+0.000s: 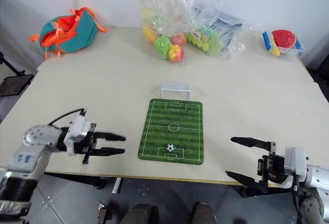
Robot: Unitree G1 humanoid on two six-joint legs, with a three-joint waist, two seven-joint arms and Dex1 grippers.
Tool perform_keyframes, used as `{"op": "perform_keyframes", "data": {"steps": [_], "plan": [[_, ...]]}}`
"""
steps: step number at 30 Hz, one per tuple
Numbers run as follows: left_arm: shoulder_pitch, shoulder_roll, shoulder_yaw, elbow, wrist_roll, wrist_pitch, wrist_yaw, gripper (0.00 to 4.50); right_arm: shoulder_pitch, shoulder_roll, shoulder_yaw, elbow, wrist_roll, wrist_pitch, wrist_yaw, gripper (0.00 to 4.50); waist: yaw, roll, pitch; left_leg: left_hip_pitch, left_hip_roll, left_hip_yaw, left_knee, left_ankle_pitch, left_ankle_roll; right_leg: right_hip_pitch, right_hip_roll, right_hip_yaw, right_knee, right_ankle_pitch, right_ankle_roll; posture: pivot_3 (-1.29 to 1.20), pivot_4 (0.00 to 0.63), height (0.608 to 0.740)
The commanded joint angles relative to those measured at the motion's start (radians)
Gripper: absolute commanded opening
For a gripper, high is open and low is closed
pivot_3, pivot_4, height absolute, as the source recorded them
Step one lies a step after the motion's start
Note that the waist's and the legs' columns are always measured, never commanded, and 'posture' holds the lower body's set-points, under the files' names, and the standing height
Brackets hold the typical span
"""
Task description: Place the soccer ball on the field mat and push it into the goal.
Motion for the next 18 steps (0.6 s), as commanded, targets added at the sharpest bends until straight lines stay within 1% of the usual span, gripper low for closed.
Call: {"op": "perform_keyframes", "data": {"steps": [1, 3, 5, 8, 14, 18], "plan": [[0.062, -0.008, 0.027, -0.029, 0.001, -0.05, 0.012, 0.51, -0.054, -0.02, -0.04, 0.126, -0.006, -0.072, 0.085, 4.5, 0.004, 0.0, 0.0, 0.0, 0.0, 0.0, 0.001, 0.0, 0.0, 0.0, 0.0, 0.0, 0.0, 0.0, 0.0, 0.0, 0.15, 0.74], [0.112, -0.03, 0.01, -0.09, -0.002, -0.051, 0.032, 0.01, -0.082, -0.045, -0.028, 0.199, 0.01, -0.096, 0.096, 4.5, 0.002, 0.0, 0.0, 0.0, 0.0, 0.0, 0.001, 0.0, 0.0, 0.0, 0.0, 0.0, 0.0, 0.0, 0.0, 0.0, 0.15, 0.74], [0.142, -0.05, -0.014, -0.148, -0.003, -0.043, 0.054, 0.01, -0.09, -0.078, 0.0, 0.245, 0.034, -0.125, 0.096, 4.5, 0.002, 0.001, 0.0, 0.0, 0.0, 0.0, 0.0, 0.0, 0.0, 0.0, 0.0, 0.0, 0.0, 0.0, 0.0, 0.0, 0.15, 0.74], [0.137, -0.086, -0.038, -0.185, 0.008, -0.038, 0.1, 0.01, -0.087, -0.098, 0.032, 0.261, 0.081, -0.146, 0.096, 4.5, 0.0, 0.001, 0.0, 0.0, 0.001, 0.0, 0.0, 0.0, 0.0, 0.0, 0.0, 0.0, 0.0, 0.0, 0.0, 0.0, 0.15, 0.74], [0.032, -0.155, -0.142, -0.235, 0.026, 0.045, 0.176, 0.01, -0.022, -0.148, 0.119, 0.197, 0.149, -0.204, 0.096, 4.5, 0.001, 0.001, 0.0, 0.0, 0.001, 0.001, 0.001, 0.0, 0.0, 0.0, 0.0, 0.0, 0.001, 0.001, -0.001, 0.0, 0.15, 0.74], [-0.03, -0.208, -0.248, -0.227, 0.087, 0.055, 0.202, 0.01, 0.005, -0.148, 0.132, 0.159, 0.159, -0.21, 0.096, 4.5, 0.001, 0.001, 0.0, 0.0, 0.001, 0.001, 0.001, 0.0, 0.0, 0.0, 0.001, 0.0, 0.001, 0.001, -0.001, 0.0, 0.15, 0.74]]}}
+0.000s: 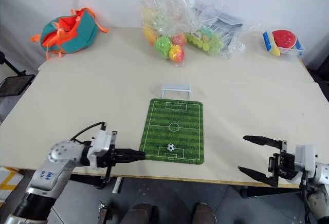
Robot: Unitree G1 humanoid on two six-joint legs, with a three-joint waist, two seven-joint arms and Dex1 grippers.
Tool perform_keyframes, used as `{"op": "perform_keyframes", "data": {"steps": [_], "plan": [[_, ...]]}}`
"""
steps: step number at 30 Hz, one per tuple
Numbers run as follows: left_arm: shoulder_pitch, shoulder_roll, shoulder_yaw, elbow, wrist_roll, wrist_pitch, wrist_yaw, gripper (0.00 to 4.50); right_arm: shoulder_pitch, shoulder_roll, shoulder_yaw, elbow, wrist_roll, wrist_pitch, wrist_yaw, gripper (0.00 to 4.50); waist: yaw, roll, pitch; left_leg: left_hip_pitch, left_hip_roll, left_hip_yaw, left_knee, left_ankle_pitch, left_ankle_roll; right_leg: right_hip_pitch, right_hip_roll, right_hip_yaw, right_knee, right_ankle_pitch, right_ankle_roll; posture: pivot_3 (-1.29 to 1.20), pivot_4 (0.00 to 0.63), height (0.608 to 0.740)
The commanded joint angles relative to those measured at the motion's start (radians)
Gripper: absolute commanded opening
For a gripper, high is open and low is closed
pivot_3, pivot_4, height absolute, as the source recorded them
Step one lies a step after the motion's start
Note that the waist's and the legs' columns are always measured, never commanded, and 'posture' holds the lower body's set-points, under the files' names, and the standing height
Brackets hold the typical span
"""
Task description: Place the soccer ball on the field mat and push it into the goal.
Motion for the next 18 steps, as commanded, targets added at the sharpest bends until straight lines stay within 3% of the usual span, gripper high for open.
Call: {"op": "perform_keyframes", "data": {"steps": [1, 10, 18], "plan": [[-0.028, -0.033, -0.086, -0.012, 0.053, 0.009, 0.016, 0.01, 0.017, -0.009, -0.005, -0.045, 0.032, -0.021, 0.061, 4.5, 0.0, 0.0, 0.0, 0.0, 0.0, 0.0, 0.0, 0.0, 0.0, 0.0, 0.0, 0.0, 0.0, 0.0, 0.0, 0.0, 0.15, 0.74], [-0.136, -0.164, -0.227, 0.122, 0.192, 0.032, 0.123, 0.01, 0.053, 0.037, -0.055, -0.087, -0.008, 0.014, 0.058, 4.5, 0.004, 0.0, 0.0, 0.0, 0.0, 0.0, 0.0, 0.0, 0.0, 0.0, 0.0, 0.0, -0.001, 0.0, 0.0, 0.0, 0.15, 0.74], [-0.209, -0.242, -0.212, 0.216, 0.228, 0.038, 0.224, 0.01, 0.108, 0.081, -0.107, -0.153, -0.034, 0.031, 0.019, 4.5, 0.004, 0.0, 0.0, 0.0, 0.0, 0.0, 0.0, 0.0, 0.0, 0.0, 0.0, 0.0, -0.001, 0.0, 0.0, 0.0, 0.15, 0.74]]}}
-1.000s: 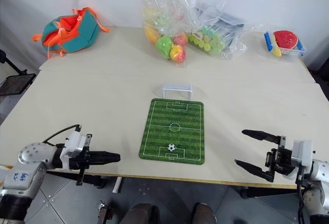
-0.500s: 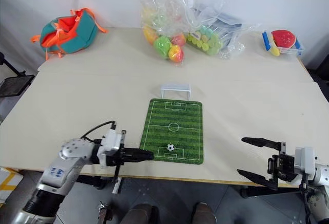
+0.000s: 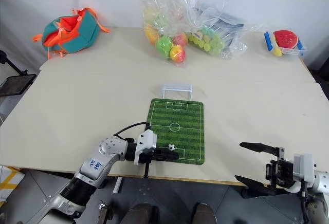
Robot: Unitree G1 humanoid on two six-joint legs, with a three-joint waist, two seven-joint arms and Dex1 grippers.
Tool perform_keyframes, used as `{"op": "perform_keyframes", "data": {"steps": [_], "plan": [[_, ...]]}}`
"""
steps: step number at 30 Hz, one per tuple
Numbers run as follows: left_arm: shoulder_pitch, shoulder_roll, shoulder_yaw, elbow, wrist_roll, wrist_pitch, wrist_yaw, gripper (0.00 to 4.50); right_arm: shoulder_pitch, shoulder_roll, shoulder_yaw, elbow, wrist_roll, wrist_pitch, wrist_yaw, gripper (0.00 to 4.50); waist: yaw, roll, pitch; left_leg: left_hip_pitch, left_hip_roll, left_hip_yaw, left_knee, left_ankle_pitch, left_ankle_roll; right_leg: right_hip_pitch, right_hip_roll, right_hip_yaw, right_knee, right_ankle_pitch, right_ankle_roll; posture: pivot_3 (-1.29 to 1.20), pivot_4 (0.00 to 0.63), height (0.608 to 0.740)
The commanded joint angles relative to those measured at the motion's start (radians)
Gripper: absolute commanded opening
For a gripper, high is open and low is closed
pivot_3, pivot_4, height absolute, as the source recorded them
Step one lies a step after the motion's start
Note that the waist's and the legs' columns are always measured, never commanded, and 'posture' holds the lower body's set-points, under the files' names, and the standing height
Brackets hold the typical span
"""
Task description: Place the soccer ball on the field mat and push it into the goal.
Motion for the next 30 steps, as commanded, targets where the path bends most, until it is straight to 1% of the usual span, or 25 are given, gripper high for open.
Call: {"op": "perform_keyframes", "data": {"steps": [1, 3, 4, 5, 7, 9, 13, 14, 15, 19, 21, 26, 30], "plan": [[-0.034, -0.025, 0.022, 0.04, 0.028, -0.015, 0.059, 0.01, 0.019, 0.022, -0.048, -0.044, 0.001, 0.003, 0.019, 4.5, 0.0, 0.0, 0.0, 0.0, 0.0, 0.0, 0.0, 0.0, 0.0, 0.0, 0.0, 0.0, 0.0, 0.0, 0.0, 0.0, 0.15, 0.74], [-0.09, -0.057, 0.053, 0.128, 0.068, -0.07, 0.15, 0.01, 0.033, 0.055, -0.069, -0.033, -0.009, -0.015, 0.011, 4.5, 0.002, 0.0, 0.0, 0.0, 0.0, 0.0, 0.0, 0.0, 0.0, 0.0, 0.0, 0.0, 0.0, 0.0, 0.0, 0.0, 0.15, 0.74], [-0.131, -0.083, 0.086, 0.186, 0.089, -0.129, 0.225, 0.01, 0.034, 0.081, -0.084, -0.02, -0.014, -0.032, -0.01, 4.5, 0.004, 0.0, 0.0, 0.0, 0.0, 0.0, 0.0, 0.0, 0.0, 0.0, 0.0, 0.0, 0.0, 0.0, 0.0, 0.0, 0.15, 0.74], [-0.162, -0.104, 0.118, 0.226, 0.085, -0.157, 0.267, 0.01, 0.03, 0.109, -0.097, -0.01, -0.018, -0.041, -0.045, 4.5, 0.006, -0.001, 0.0, 0.0, 0.0, 0.0, 0.001, 0.0, 0.0, 0.001, 0.0, 0.0, 0.0, 0.0, 0.0, 0.0, 0.15, 0.74], [-0.186, -0.124, 0.153, 0.256, 0.055, -0.193, 0.26, 0.01, 0.017, 0.148, -0.118, -0.002, -0.029, -0.045, -0.093, 4.5, 0.004, -0.001, 0.0, 0.0, 0.0, 0.0, 0.001, 0.0, 0.0, 0.001, 0.0, 0.0, 0.0, 0.0, 0.001, 0.0, 0.15, 0.74], [-0.179, -0.117, 0.181, 0.237, 0.01, -0.201, 0.209, 0.01, 0.003, 0.177, -0.119, 0.004, -0.047, -0.049, -0.117, 4.5, -0.003, 0.0, 0.0, 0.0, 0.0, 0.0, 0.0, 0.0, 0.0, 0.0, 0.0, 0.0, -0.001, 0.0, 0.001, 0.0, 0.15, 0.74], [-0.097, -0.007, 0.289, 0.12, -0.117, -0.27, 0.06, 0.01, -0.038, 0.222, -0.107, 0.033, -0.087, -0.055, -0.169, 4.5, -0.018, 0.0, 0.0, 0.0, 0.001, 0.002, -0.002, 0.0, 0.0, -0.002, 0.001, 0.001, 0.0, 0.0, 0.0, 0.0, 0.15, 0.74], [-0.083, 0.02, 0.305, 0.098, -0.142, -0.253, 0.035, 0.01, -0.046, 0.227, -0.103, 0.037, -0.095, -0.057, -0.169, 4.5, -0.019, 0.0, 0.0, 0.0, 0.001, 0.002, -0.002, 0.0, -0.001, -0.003, 0.001, 0.002, 0.0, 0.0, 0.0, 0.0, 0.15, 0.74], [-0.059, 0.077, 0.344, 0.07, -0.17, -0.236, 0.005, 0.01, -0.063, 0.235, -0.101, 0.05, -0.103, -0.063, -0.173, 4.5, -0.018, 0.0, 0.0, 0.0, 0.002, 0.002, -0.002, 0.0, -0.001, -0.003, 0.002, 0.002, 0.001, 0.0, 0.0, 0.0, 0.15, 0.74], [0.027, 0.257, 0.491, 0.032, -0.217, -0.228, -0.043, 0.01, -0.142, 0.254, -0.113, 0.135, -0.12, -0.086, -0.184, 4.5, -0.02, 0.0, 0.0, 0.0, 0.001, 0.002, -0.001, 0.0, -0.001, -0.002, 0.002, 0.003, 0.001, 0.0, 0.0, 0.0, 0.15, 0.74], [0.074, 0.323, 0.564, 0.037, -0.242, -0.198, -0.042, 0.01, -0.179, 0.253, -0.117, 0.186, -0.121, -0.098, -0.163, 4.5, -0.02, 0.001, 0.0, 0.001, 0.001, 0.002, -0.001, 0.0, -0.001, -0.002, 0.002, 0.003, 0.001, 0.0, 0.0, 0.0, 0.15, 0.74], [0.171, 0.409, 0.685, 0.096, -0.266, -0.161, -0.039, 0.01, -0.243, 0.246, -0.126, 0.291, -0.115, -0.111, -0.1, 4.5, -0.01, 0.001, 0.0, 0.001, 0.001, 0.002, -0.002, 0.0, -0.001, -0.002, 0.002, 0.003, 0.001, 0.0, 0.0, 0.0, 0.15, 0.74], [0.266, 0.417, 0.749, 0.08, -0.258, -0.138, 0.016, 0.01, -0.286, 0.23, -0.118, 0.328, -0.126, -0.115, -0.063, 4.5, -0.014, 0.001, 0.0, 0.002, 0.002, 0.002, -0.003, 0.0, -0.001, -0.003, 0.002, 0.003, 0.001, 0.0, 0.0, 0.0, 0.15, 0.74]]}}
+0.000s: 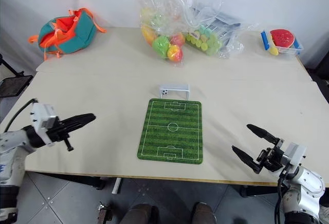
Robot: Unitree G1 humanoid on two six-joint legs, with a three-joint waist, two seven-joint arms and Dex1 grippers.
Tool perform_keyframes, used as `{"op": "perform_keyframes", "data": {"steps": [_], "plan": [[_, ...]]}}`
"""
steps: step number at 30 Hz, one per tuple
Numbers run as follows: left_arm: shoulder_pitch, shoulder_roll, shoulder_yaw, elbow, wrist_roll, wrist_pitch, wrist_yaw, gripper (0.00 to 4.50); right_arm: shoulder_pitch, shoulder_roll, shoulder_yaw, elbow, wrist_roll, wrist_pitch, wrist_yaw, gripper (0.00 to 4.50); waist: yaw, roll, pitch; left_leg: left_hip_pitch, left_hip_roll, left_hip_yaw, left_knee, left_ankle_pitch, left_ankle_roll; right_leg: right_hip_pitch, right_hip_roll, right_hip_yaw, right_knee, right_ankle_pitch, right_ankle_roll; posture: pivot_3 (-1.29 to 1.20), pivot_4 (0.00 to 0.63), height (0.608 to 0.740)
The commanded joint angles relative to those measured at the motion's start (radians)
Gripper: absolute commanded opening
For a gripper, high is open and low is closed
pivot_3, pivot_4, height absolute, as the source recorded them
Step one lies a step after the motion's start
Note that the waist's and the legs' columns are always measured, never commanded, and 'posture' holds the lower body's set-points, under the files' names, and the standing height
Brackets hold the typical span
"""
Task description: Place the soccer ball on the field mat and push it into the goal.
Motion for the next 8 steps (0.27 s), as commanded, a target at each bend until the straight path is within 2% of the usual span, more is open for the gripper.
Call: {"op": "perform_keyframes", "data": {"steps": [1, 8], "plan": [[0.05, -0.001, 0.051, -0.042, 0.003, -0.02, 0.045, 0.01, -0.027, -0.03, -0.02, 0.025, 0.002, -0.017, 0.04, 4.5, -0.001, 0.0, 0.0, 0.0, 0.0, 0.0, 0.0, 0.0, 0.0, 0.0, 0.0, 0.0, 0.0, 0.0, 0.0, 0.0, 0.15, 0.74], [0.111, -0.032, 0.042, -0.132, 0.005, -0.018, 0.101, 0.01, -0.087, -0.074, -0.023, 0.151, -0.006, -0.025, 0.132, 4.5, 0.003, 0.0, 0.0, 0.0, 0.0, 0.0, 0.0, 0.0, 0.0, 0.0, 0.0, 0.0, 0.0, 0.0, 0.0, 0.0, 0.15, 0.74]]}}
